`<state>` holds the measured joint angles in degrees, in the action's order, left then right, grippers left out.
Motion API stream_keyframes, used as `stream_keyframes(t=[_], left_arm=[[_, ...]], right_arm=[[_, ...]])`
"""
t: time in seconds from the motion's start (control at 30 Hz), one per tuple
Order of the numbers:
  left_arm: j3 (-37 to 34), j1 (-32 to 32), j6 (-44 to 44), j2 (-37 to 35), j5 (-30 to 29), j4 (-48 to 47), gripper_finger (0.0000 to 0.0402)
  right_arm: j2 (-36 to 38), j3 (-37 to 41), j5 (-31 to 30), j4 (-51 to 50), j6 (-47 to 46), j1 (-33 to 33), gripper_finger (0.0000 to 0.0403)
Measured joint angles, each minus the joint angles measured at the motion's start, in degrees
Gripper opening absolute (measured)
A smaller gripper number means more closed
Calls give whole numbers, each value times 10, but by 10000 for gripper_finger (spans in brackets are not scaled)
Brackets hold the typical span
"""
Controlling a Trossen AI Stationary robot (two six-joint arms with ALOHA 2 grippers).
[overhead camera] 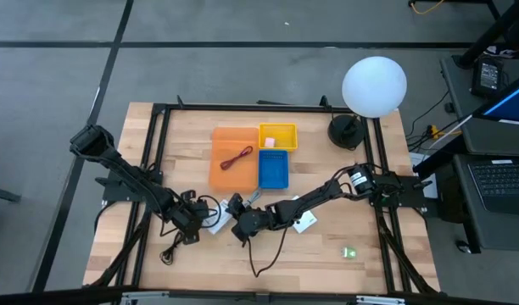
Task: Pick and place items into bin
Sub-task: Put the left card reader box into the blue bin
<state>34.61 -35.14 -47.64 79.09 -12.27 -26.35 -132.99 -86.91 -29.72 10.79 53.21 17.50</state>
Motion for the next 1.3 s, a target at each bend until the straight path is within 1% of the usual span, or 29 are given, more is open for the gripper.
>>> stream_keyframes(t=[0.1, 0.27, 0.53, 0.7, 0.8, 0.97, 1.1, 1.3], left_arm=[[0, 0, 0, 0, 0, 0, 2], [0, 0, -1, -5, -6, -4, 2], [2, 0, -1, -29, -3, -7, 2], [3, -2, -1, -55, -9, -5, 2], [2, -9, 4, -76, -20, -13, 2], [1, -23, 34, -114, -59, -11, 2], [1, -29, 63, -142, -107, -9, 2], [2, -31, 136, -167, -201, -9, 2]], right_arm=[[0, 0, -1, 0, 0, 0, 27], [1, 0, -42, -1, -2, 6, 15], [22, 0, -56, -19, -7, 20, 15], [55, 0, -50, -69, -52, 22, 15], [77, 0, -52, -95, -100, 22, 15], [114, -1, -49, -135, -153, 26, 15], [141, -1, -47, -172, -192, 29, 15], [187, 0, -48, -276, -322, 27, 15]])
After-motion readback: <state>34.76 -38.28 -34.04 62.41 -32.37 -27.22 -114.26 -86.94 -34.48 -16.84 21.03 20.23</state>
